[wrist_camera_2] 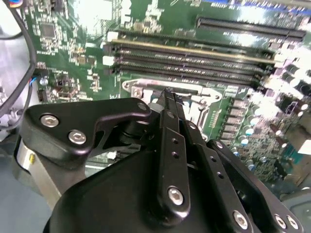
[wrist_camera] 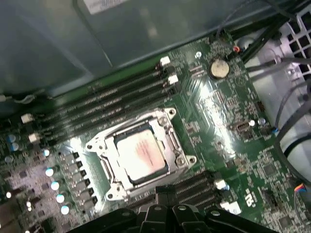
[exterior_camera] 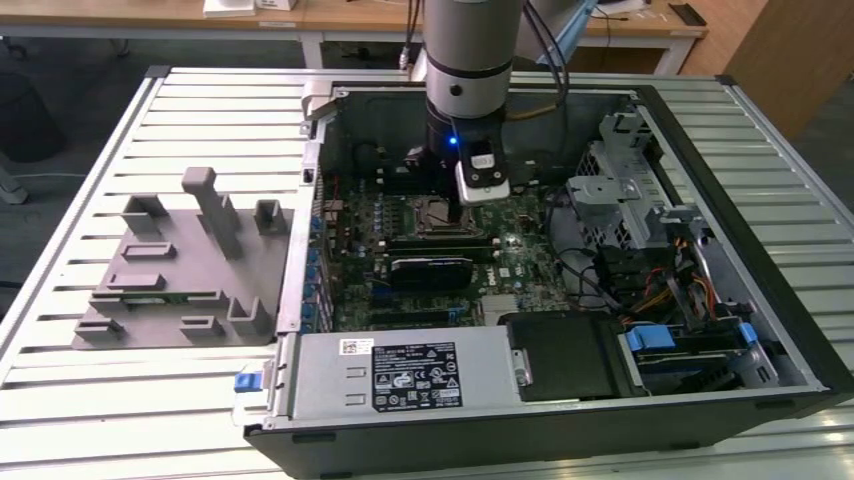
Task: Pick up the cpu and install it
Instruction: 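Install the second cpu locking lever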
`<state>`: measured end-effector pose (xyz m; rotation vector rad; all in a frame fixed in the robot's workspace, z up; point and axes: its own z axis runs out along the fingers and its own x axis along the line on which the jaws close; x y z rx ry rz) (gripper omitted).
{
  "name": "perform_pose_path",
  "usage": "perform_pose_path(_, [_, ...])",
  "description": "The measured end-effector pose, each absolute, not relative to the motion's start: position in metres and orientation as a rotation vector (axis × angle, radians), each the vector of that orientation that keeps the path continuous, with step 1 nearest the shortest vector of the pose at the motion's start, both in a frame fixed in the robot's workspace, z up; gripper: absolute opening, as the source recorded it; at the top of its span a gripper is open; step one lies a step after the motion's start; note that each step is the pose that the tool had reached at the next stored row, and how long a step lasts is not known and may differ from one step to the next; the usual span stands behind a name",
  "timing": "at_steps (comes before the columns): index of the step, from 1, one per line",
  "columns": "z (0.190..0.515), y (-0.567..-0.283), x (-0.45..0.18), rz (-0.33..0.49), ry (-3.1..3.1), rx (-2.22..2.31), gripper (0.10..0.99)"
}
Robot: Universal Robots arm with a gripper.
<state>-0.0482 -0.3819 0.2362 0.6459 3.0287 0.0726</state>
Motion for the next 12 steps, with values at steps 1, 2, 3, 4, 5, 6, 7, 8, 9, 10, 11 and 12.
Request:
perform_pose_path(1, [0.2358, -0.3833, -0.0493, 0.072, 3.029, 0.644, 0.106])
perform_pose_path(2, [0.2353, -0.3842, -0.0502, 0.073, 3.030, 0.639, 0.106])
perform_pose_path(3, [0.2347, -0.3843, -0.0505, 0.073, 3.034, 0.624, 0.106])
perform_pose_path(4, [0.2343, -0.3843, -0.0506, 0.074, 3.038, 0.602, 0.106])
perform_pose_path(5, [0.2338, -0.3844, -0.0506, 0.074, 3.044, 0.575, 0.106])
perform_pose_path(6, [0.2333, -0.3844, -0.0507, 0.075, 3.049, 0.548, 0.106])
perform_pose_path(7, [0.2328, -0.3844, -0.0507, 0.075, 3.055, 0.521, 0.106])
perform_pose_path(8, [0.2324, -0.3844, -0.0507, 0.076, 3.060, 0.491, 0.106])
perform_pose_path(9, [0.2320, -0.3844, -0.0507, 0.075, 3.065, 0.467, 0.106])
perform_pose_path(10, [0.2317, -0.3844, -0.0506, 0.074, 3.069, 0.447, 0.106])
perform_pose_path(11, [0.2313, -0.3843, -0.0506, 0.074, 3.073, 0.429, 0.106])
perform_pose_path(12, [0.2306, -0.3844, -0.0507, 0.074, 3.077, 0.412, 0.106])
